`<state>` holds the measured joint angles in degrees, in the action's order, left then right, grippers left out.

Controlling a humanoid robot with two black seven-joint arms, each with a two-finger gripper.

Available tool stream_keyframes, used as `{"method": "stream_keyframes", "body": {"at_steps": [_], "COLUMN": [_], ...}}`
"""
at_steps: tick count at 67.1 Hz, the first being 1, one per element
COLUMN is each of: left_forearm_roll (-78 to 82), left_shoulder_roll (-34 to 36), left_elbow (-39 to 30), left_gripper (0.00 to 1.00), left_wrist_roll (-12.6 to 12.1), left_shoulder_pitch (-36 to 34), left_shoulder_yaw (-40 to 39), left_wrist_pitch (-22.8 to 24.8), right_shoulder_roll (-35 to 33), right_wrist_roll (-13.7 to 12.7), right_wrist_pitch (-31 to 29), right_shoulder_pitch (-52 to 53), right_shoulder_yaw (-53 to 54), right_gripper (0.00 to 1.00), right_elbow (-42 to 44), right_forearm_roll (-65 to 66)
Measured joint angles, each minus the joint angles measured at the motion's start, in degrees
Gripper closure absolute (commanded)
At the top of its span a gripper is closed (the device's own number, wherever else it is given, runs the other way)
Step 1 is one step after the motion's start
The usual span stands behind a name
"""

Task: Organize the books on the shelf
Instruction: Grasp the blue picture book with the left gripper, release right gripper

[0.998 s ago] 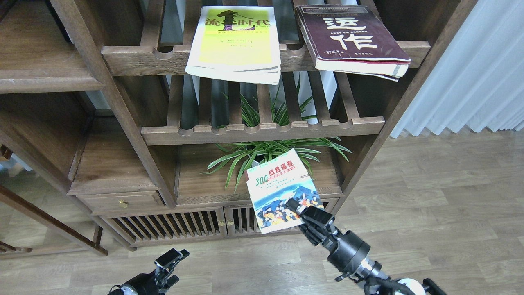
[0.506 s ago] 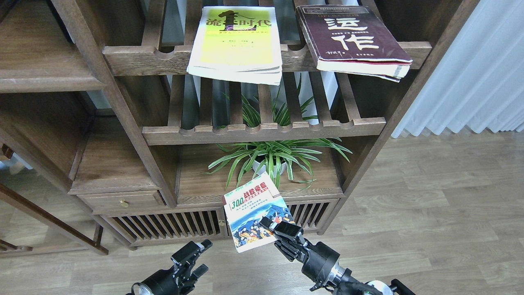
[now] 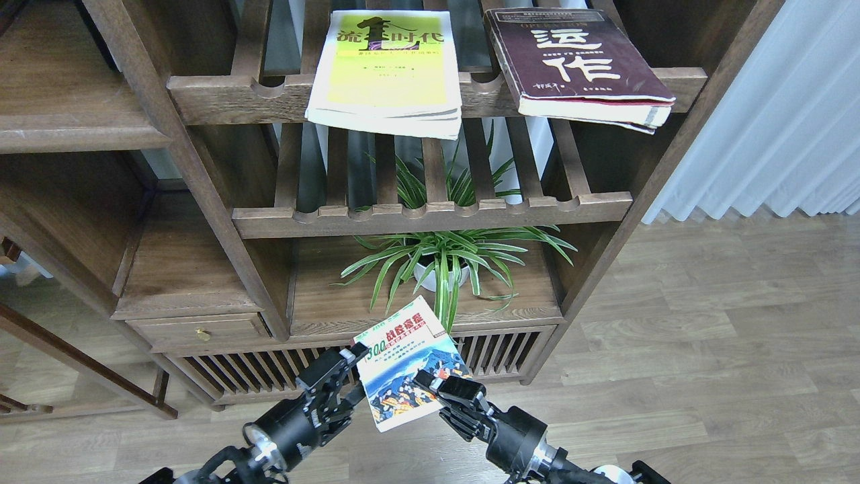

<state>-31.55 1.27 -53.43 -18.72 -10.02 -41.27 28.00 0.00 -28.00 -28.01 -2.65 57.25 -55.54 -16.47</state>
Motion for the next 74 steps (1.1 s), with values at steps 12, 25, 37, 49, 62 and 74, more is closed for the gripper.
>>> {"method": "stream_keyframes", "body": {"at_steps": [12, 25, 37, 49, 62, 74], "left_forearm_roll": [0.4, 0.5, 0.1, -0.2, -0.1, -0.1], "left_shoulder_roll": [-1.2, -1.3, -1.3, -1.3, -1.3, -1.3], "left_elbow": [1.8, 3.8, 4.3, 4.3, 2.4, 1.9], "left_gripper": [0.0, 0.0, 0.0, 0.0, 0.0, 0.0], "left_wrist_roll": [0.5, 0.4, 0.6, 0.7, 0.6, 0.8], "left_shoulder_pitch": [-1.1, -2.1, -3.7, -4.3, -4.6, -4.8], "left_shoulder_yaw": [0.4, 0.6, -0.2, -0.2, 0.3, -0.4], "left_wrist_pitch": [0.0, 0.0, 0.0, 0.0, 0.0, 0.0], "right_shoulder_roll": [0.0, 0.0, 0.0, 0.0, 0.0, 0.0], "right_wrist_roll": [0.0, 0.0, 0.0, 0.0, 0.0, 0.0], "right_wrist_pitch": [0.0, 0.0, 0.0, 0.0, 0.0, 0.0], "right_shoulder_pitch": [0.4, 0.5, 0.6, 0.5, 0.2, -0.4], "right_shoulder_yaw": [-0.1, -0.2, -1.5, -3.3, -3.8, -4.0], "right_gripper": [0.98, 0.98, 0.98, 0.98, 0.97, 0.98], "right_elbow": [-1.5, -3.4, -4.2, -4.3, -3.9, -3.7], "right_forearm_roll": [-0.2, -0.7, -1.0, -1.0, -0.8, -2.6]}}
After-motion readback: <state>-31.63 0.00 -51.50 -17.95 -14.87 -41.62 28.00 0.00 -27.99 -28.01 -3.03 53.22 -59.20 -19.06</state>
